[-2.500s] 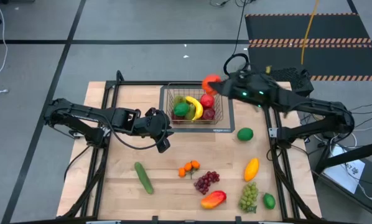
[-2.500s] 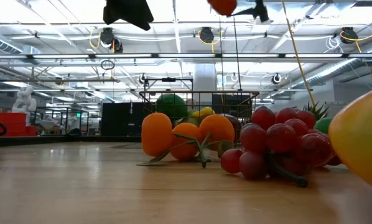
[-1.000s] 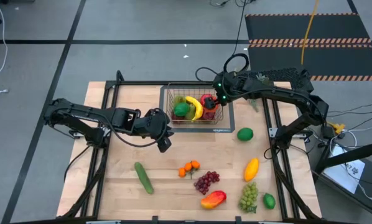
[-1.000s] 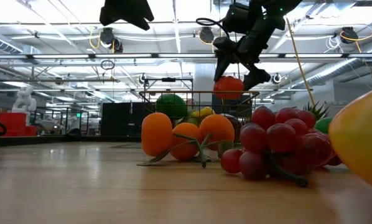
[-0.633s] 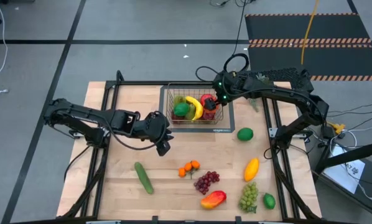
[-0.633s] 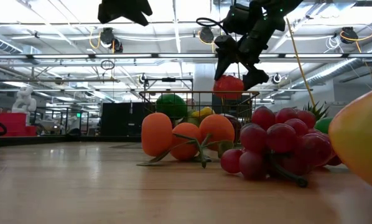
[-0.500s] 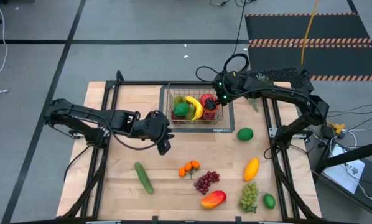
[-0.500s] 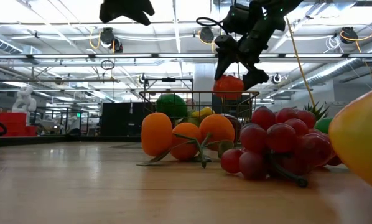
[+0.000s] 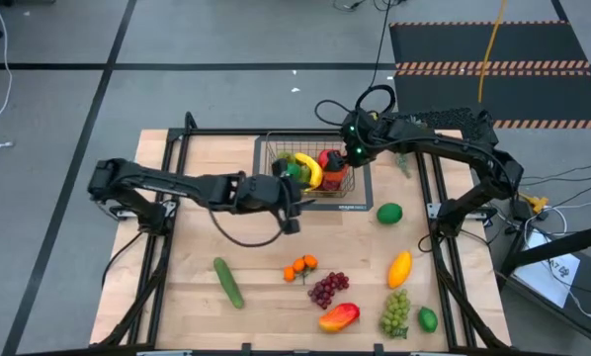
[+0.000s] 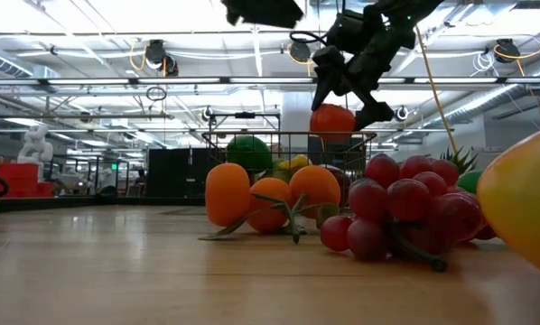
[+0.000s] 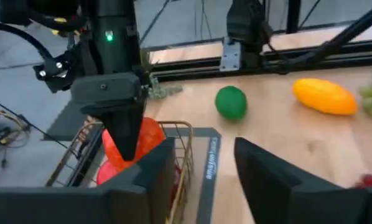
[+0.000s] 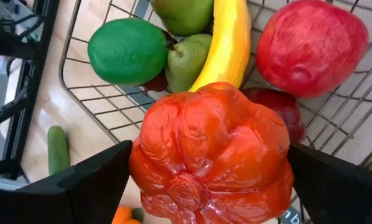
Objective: Build produce basket
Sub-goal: Put the orange tangerine into the brown wire basket
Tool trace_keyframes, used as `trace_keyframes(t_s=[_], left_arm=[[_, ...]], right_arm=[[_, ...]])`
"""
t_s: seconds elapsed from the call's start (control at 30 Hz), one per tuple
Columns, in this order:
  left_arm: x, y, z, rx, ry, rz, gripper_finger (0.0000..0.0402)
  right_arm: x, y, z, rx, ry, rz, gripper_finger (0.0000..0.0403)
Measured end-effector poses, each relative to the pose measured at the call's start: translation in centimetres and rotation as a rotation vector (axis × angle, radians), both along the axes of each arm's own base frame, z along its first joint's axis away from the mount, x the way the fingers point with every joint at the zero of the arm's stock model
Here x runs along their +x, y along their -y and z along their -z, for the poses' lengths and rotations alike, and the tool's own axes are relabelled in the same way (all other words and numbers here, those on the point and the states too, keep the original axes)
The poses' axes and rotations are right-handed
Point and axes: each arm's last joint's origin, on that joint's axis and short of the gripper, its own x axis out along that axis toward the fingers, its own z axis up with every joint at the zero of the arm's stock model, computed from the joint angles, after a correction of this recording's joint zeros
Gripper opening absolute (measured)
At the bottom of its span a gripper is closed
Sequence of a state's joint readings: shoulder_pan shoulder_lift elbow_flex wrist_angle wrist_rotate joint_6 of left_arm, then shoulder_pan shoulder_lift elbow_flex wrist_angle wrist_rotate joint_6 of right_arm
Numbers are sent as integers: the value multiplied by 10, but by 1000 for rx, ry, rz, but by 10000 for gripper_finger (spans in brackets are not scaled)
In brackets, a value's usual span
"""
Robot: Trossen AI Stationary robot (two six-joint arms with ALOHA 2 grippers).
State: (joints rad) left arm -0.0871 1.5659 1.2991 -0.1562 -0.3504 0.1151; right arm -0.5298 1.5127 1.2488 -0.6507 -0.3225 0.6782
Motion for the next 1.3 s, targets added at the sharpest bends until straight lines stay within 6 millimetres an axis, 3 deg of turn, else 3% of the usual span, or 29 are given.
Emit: trace_keyframes(t_s=[0.27,0.4,0.53,0.97,1.1,1.3], left_arm=[[37,-16,34,3,40,-16,294],[49,-21,54,13,16,-12,306],[59,-24,69,29,24,-42,267],[77,-58,103,-36,82,-219,64],[76,-71,114,-73,79,-364,35],[74,-78,119,-123,67,-407,29]], right_arm=[[-9,12,0,38,16,-10,400],[-13,18,0,47,19,24,400],[-14,21,0,58,22,49,400],[-12,17,-1,100,47,11,400],[-13,17,0,89,36,5,400],[-16,15,2,108,5,-16,400]])
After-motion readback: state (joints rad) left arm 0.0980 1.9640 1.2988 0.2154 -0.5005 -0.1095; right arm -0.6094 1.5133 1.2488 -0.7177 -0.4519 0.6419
